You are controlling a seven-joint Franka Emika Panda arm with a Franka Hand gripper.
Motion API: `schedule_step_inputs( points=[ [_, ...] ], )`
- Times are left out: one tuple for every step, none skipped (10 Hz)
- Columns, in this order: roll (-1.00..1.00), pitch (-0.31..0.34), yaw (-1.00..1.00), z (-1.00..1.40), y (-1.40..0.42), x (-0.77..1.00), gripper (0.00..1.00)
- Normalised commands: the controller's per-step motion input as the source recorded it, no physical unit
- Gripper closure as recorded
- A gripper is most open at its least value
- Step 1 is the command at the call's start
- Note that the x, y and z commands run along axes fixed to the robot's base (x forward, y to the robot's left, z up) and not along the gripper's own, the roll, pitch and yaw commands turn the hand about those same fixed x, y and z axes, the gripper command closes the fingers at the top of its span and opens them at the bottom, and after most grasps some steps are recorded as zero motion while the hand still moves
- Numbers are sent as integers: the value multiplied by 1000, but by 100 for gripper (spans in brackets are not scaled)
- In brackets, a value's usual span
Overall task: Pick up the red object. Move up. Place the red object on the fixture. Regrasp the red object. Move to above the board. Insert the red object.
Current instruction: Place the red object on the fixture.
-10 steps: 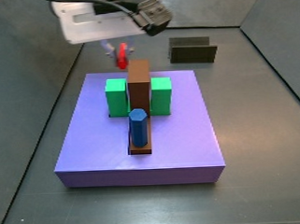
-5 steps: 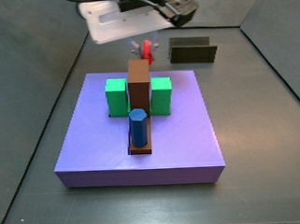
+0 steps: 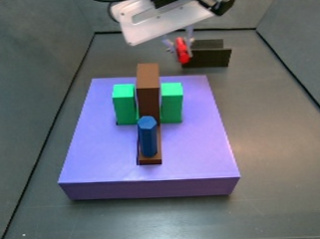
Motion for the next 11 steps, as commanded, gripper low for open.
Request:
schedule_step_inputs(
  points=[
    [-1000,-229,0,77,263,523,100],
    [-1000,-57,0,303,363,486,100],
    [-1000,0,0,443,420,460,100],
    [-1000,0,0,471,429,471,100],
    [-1000,0,0,426,411,469,100],
    [-746,366,-23,9,409,514,100],
    [-151,0,-174,-43,0,154,100],
    [-469,43,-146,0,200,23,100],
    [-1000,0,0,117,297,117,100],
    [-1000,-23,0,117,277,160,100],
    [-1000,-74,0,114,263,186,100]
  ],
)
